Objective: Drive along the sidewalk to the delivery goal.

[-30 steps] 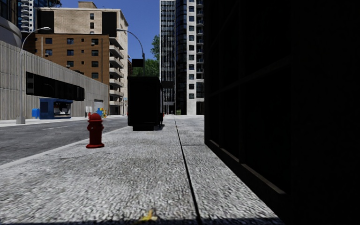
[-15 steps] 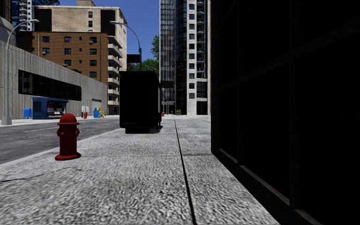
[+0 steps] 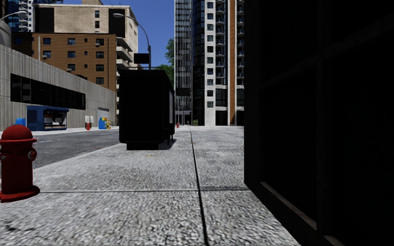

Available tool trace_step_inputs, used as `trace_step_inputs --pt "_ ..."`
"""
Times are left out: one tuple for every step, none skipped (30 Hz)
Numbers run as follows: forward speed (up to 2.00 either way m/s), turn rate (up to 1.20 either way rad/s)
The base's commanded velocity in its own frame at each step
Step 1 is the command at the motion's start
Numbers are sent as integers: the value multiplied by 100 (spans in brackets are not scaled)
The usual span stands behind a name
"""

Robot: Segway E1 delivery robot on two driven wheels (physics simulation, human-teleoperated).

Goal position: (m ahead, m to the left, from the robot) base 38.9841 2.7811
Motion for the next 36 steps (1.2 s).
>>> trace_step_inputs --pt "200 0" --pt "200 0" --pt "200 0" --pt "200 0" --pt "200 0" --pt "200 0" --pt "200 0" --pt "200 0" --pt "200 0" --pt "200 0" --pt "200 0" --pt "200 0" --pt "200 0" --pt "200 0" --pt "200 0" --pt "200 0" --pt "200 0" --pt "200 0" --pt "200 0" --pt "200 0" --pt "200 0" --pt "200 0" --pt "200 0" --pt "200 0" --pt "200 0" --pt "200 0" --pt "200 0" --pt "200 0" --pt "200 0" --pt "200 0" --pt "200 0" --pt "200 0" --pt "200 0" --pt "200 0" --pt "200 0" --pt "200 0"
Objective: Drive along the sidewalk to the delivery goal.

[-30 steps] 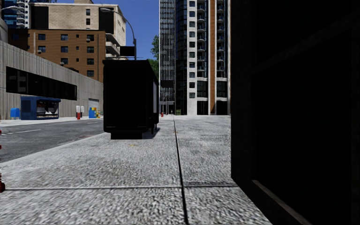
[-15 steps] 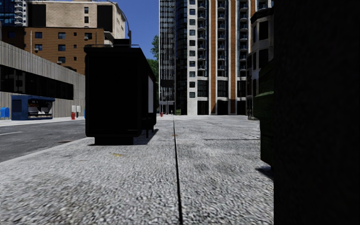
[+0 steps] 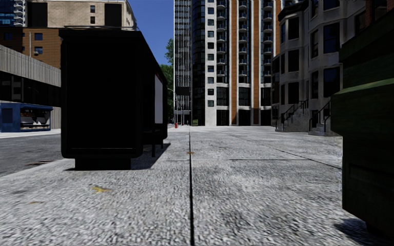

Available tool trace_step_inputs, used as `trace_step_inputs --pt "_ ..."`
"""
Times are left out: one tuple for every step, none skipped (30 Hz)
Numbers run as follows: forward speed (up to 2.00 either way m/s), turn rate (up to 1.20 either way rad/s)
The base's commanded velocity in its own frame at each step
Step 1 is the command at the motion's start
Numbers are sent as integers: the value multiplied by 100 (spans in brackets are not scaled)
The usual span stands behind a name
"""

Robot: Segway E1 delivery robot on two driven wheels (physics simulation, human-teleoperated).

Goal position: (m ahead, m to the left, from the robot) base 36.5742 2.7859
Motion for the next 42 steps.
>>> trace_step_inputs --pt "200 0" --pt "200 0" --pt "200 0" --pt "200 0" --pt "200 0" --pt "200 0" --pt "200 0" --pt "200 0" --pt "200 0" --pt "200 0" --pt "200 0" --pt "200 0" --pt "200 0" --pt "200 0" --pt "200 0" --pt "200 0" --pt "200 0" --pt "200 0" --pt "200 0" --pt "200 0" --pt "200 0" --pt "200 0" --pt "200 0" --pt "200 0" --pt "200 0" --pt "200 0" --pt "200 0" --pt "200 0" --pt "200 0" --pt "200 0" --pt "200 0" --pt "200 0" --pt "200 0" --pt "200 0" --pt "200 0" --pt "200 0" --pt "200 0" --pt "200 0" --pt "200 0" --pt "200 0" --pt "200 0" --pt "200 0"
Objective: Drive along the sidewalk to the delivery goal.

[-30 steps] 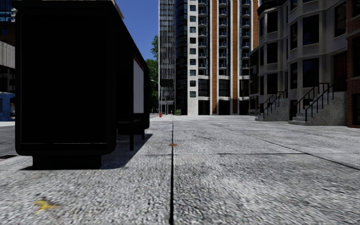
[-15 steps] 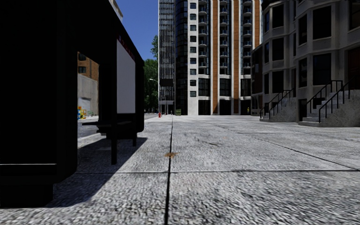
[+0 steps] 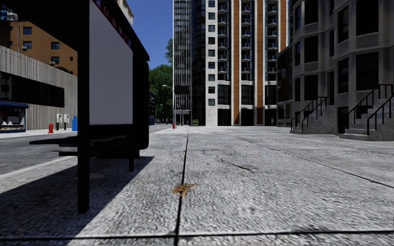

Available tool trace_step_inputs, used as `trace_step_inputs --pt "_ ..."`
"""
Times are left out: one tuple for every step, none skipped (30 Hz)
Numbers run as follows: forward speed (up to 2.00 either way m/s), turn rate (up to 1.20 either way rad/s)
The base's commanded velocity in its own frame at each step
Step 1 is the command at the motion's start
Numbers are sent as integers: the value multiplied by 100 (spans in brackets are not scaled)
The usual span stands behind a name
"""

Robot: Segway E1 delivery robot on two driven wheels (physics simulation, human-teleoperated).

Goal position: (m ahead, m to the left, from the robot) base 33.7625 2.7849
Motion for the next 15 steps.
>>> trace_step_inputs --pt "200 0" --pt "200 0" --pt "200 0" --pt "200 0" --pt "200 0" --pt "200 0" --pt "200 0" --pt "200 0" --pt "200 0" --pt "200 0" --pt "200 0" --pt "200 0" --pt "200 0" --pt "200 0" --pt "200 0"
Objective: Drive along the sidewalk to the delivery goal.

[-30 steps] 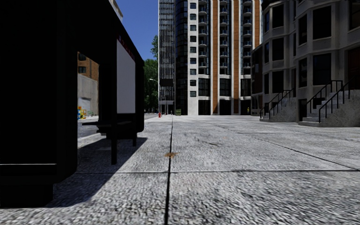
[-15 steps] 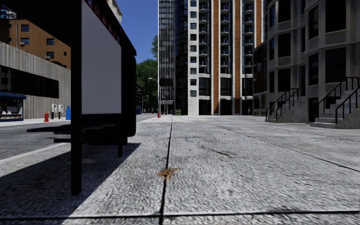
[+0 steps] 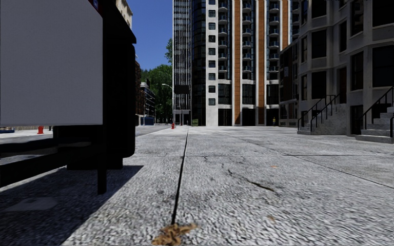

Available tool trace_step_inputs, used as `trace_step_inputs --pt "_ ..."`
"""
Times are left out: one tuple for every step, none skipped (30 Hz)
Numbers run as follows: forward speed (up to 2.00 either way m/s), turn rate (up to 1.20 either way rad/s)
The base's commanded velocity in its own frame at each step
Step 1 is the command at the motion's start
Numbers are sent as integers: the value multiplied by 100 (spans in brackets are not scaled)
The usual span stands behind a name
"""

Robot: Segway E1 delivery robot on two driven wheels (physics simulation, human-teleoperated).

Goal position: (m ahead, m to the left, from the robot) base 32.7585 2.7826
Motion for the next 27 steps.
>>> trace_step_inputs --pt "200 0" --pt "200 0" --pt "200 0" --pt "200 0" --pt "200 0" --pt "200 0" --pt "200 0" --pt "200 0" --pt "200 0" --pt "200 0" --pt "200 0" --pt "200 0" --pt "200 0" --pt "200 0" --pt "200 0" --pt "200 0" --pt "200 0" --pt "200 0" --pt "200 7" --pt "200 14" --pt "200 14" --pt "200 23" --pt "200 27" --pt "200 28" --pt "200 29" --pt "200 29" --pt "200 29"
